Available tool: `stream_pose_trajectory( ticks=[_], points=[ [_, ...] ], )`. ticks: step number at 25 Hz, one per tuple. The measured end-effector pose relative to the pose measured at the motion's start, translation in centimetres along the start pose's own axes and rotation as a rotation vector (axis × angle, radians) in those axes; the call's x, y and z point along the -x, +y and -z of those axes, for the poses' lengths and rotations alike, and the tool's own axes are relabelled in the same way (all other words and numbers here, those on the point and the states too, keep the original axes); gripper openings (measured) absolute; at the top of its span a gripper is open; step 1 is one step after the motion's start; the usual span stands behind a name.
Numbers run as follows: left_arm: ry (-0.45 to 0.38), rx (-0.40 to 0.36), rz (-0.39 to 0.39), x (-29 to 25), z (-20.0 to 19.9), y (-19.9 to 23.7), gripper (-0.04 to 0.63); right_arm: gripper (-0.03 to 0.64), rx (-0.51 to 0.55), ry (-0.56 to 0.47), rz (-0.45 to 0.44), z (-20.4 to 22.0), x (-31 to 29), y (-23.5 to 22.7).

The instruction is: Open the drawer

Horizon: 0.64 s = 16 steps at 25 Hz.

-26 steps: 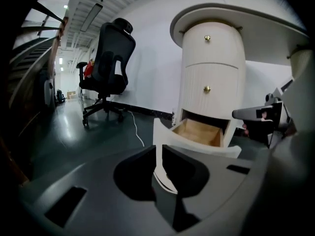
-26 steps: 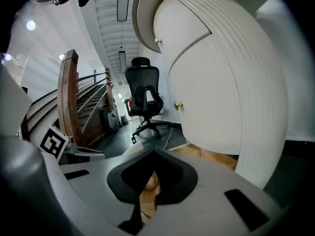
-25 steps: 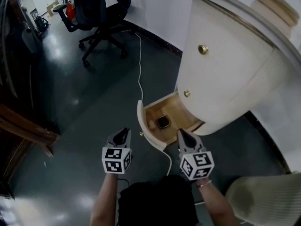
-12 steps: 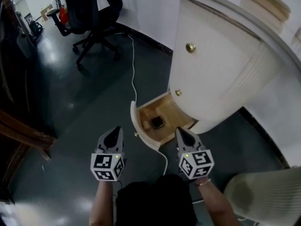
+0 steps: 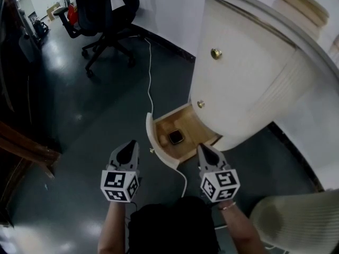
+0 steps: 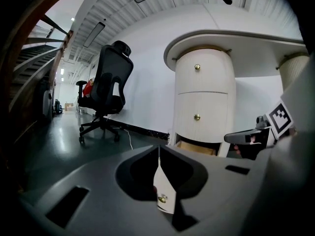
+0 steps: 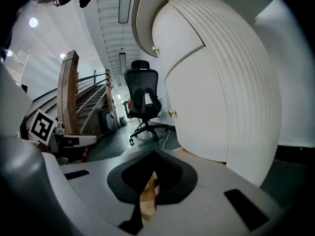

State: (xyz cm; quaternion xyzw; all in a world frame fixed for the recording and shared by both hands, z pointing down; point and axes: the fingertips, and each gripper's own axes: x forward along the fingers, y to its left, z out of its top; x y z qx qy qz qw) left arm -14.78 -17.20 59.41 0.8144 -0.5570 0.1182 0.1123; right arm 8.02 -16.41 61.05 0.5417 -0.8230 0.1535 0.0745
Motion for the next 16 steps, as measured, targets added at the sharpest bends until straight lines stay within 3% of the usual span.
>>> stream_pose_trajectory(
  ticks=[16],
  points=[
    [-0.002, 0.017, 0.005, -0.62, 0.22, -0.03, 0.014, 0.003, -0.006, -0.01, 0.005, -0.38, -0.04, -0.3]
  ],
)
